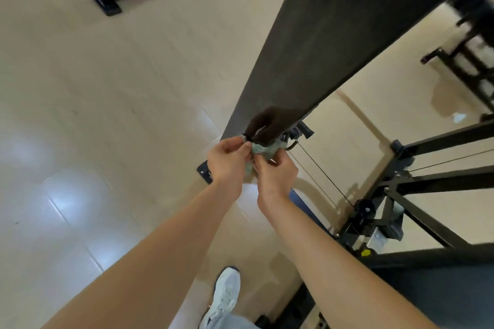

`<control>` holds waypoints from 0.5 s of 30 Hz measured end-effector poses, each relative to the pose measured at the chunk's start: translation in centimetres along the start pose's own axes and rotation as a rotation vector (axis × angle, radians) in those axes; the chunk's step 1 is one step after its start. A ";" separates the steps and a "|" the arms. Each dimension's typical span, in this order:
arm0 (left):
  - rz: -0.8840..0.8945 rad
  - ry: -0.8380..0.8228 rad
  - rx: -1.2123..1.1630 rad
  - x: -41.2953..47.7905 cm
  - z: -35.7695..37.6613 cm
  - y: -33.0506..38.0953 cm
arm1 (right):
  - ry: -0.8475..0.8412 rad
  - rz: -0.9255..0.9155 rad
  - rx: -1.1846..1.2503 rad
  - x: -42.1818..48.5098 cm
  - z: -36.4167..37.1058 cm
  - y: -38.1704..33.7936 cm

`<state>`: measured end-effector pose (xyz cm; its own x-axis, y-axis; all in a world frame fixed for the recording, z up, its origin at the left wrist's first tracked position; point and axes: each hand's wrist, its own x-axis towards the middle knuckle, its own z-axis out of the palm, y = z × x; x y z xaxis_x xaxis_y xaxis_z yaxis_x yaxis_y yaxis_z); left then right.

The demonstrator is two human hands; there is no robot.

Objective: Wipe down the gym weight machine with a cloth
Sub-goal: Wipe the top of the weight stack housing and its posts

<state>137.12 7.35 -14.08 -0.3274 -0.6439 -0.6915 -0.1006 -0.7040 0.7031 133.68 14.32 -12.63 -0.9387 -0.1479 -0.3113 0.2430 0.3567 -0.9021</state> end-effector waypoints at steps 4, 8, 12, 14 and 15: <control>0.041 -0.016 -0.002 -5.1 1.0 4.8 | 0.028 -0.049 0.003 -2.4 -1.6 -5.9; 0.112 -0.045 0.027 -9.9 1.7 8.9 | 0.037 -0.092 0.054 -4.4 -3.4 -11.0; 0.196 -0.050 0.036 -14.1 2.5 12.5 | 0.046 -0.084 0.117 -6.5 -4.8 -15.4; 0.241 -0.050 0.047 -15.7 2.7 14.2 | 0.044 -0.084 0.152 -7.1 -5.5 -17.2; 0.268 -0.051 0.061 -16.4 2.9 15.0 | 0.040 -0.088 0.173 -7.3 -5.9 -18.2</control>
<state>138.27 8.22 8.33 -0.3968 -0.7875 -0.4716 -0.0602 -0.4904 0.8694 134.70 14.34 7.82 -0.9665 -0.1332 -0.2195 0.1942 0.1796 -0.9644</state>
